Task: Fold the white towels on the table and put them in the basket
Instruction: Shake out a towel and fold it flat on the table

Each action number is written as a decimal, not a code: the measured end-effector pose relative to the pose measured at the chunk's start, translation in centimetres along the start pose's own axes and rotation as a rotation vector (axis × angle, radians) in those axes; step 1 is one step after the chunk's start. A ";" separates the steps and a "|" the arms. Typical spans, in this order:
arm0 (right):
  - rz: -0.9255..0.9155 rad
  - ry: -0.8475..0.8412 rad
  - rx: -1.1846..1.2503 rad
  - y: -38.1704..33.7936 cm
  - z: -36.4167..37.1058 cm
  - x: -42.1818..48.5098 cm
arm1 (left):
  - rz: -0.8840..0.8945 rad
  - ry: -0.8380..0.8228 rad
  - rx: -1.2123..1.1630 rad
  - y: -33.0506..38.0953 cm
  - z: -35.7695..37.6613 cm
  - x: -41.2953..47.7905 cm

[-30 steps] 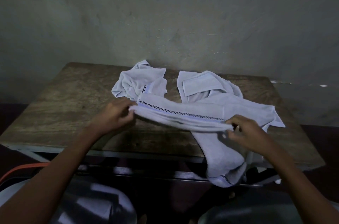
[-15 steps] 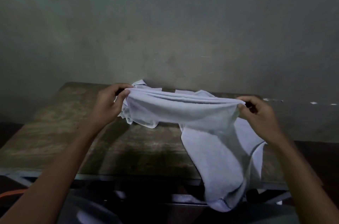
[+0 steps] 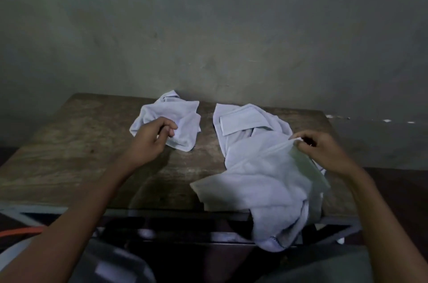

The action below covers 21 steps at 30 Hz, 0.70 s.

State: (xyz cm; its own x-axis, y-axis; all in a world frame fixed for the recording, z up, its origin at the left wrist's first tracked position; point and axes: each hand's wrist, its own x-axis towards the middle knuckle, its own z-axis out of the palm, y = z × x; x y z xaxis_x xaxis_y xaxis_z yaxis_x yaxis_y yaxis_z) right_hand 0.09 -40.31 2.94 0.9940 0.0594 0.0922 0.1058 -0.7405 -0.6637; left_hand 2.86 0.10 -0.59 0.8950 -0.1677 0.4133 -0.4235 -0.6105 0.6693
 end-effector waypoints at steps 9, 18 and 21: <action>-0.094 -0.028 0.081 -3.1 -0.5 -0.5 | 0.050 -0.192 -0.129 5.3 6.6 -0.4; -0.275 -0.102 0.143 -7.1 0.2 -1.6 | 0.189 -0.191 -0.207 10.7 11.9 1.1; -0.257 -0.074 0.208 -6.6 -0.2 -1.8 | 0.209 -0.215 -0.141 10.4 12.4 1.6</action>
State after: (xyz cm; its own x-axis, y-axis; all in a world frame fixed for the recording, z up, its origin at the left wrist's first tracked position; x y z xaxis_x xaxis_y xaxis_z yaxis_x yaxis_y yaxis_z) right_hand -2.40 -35.65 7.33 0.9324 0.2810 0.2273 0.3497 -0.5426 -0.7637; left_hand 1.59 -16.13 -0.64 0.7895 -0.4464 0.4212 -0.6028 -0.4351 0.6688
